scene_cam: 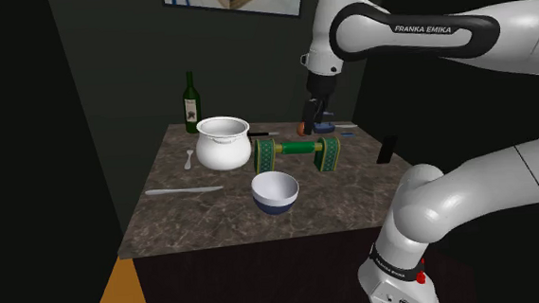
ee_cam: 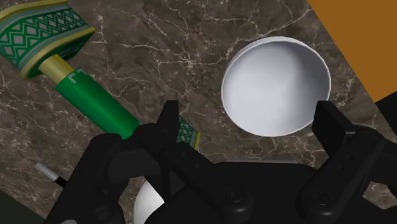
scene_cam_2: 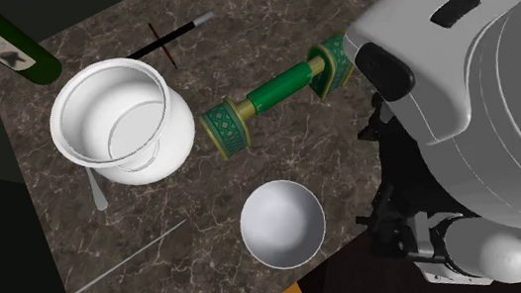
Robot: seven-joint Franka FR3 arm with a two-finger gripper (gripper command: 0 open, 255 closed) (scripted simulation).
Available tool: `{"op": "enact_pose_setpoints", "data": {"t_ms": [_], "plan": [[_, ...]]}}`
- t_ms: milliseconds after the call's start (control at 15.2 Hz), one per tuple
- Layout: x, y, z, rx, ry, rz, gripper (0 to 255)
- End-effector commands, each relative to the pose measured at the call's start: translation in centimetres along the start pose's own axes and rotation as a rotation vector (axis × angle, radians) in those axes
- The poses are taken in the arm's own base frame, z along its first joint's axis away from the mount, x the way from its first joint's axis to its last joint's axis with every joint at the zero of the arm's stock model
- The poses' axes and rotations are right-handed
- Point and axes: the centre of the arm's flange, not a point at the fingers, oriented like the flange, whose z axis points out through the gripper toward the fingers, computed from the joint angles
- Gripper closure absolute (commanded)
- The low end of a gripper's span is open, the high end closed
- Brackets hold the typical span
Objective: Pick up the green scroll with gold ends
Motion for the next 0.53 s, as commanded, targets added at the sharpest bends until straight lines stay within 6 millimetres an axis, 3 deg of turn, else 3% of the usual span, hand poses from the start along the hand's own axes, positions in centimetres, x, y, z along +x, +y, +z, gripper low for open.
{"op": "enact_pose_setpoints", "data": {"t_ms": [0, 462], "plan": [[0.0, 0.0, 0.0, 0.000, 0.000, 0.000, 0], [2.3, 7.5, 5.3, 0.020, -0.002, -0.202, 0]]}}
